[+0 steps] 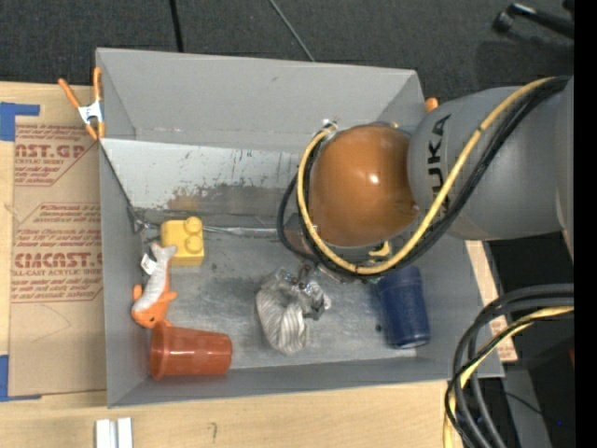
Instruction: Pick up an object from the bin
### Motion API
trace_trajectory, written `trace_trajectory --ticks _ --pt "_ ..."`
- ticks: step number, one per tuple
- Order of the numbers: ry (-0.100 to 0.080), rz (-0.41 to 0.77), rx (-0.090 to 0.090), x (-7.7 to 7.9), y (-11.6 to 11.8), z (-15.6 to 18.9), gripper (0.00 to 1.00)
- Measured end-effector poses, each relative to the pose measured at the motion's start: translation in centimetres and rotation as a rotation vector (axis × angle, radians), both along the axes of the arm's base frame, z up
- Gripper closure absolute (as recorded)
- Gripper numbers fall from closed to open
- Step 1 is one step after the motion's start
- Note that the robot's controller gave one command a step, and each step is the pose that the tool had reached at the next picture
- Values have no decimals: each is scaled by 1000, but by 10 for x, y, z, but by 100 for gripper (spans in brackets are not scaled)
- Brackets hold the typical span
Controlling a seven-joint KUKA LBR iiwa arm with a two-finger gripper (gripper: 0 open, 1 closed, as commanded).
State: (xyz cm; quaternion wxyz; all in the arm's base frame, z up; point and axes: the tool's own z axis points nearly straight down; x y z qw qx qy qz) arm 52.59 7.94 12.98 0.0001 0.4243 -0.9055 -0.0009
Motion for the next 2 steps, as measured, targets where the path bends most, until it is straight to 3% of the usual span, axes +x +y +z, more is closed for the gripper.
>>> trace_trajectory --ticks 2 --pt "-3 -1 0 1 0 29 100"
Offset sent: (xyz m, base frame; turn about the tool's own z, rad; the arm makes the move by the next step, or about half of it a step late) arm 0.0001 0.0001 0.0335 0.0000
